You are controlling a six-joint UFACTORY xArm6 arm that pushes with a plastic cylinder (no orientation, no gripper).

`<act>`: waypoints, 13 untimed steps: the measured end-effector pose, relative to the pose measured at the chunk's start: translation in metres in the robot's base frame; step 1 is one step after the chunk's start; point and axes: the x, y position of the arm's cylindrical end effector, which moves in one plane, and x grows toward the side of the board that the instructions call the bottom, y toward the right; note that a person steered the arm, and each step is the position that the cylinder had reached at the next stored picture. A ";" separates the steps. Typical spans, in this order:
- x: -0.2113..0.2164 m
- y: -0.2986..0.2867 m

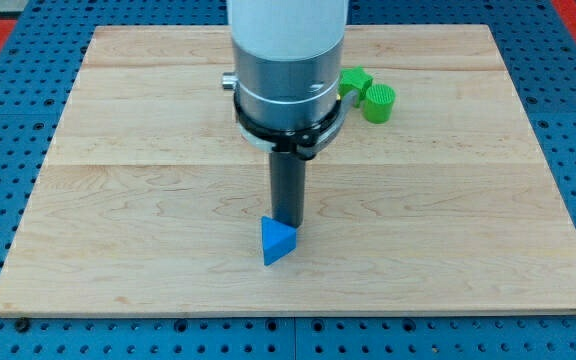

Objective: Move yellow hexagon towards blue triangle

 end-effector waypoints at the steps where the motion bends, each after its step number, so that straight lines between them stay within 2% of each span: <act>1: -0.038 -0.018; 2: -0.087 -0.001; 4: -0.097 0.076; 6: -0.158 0.058; 7: -0.160 0.041; 10: -0.121 0.025; 12: -0.120 -0.027; 13: -0.107 -0.026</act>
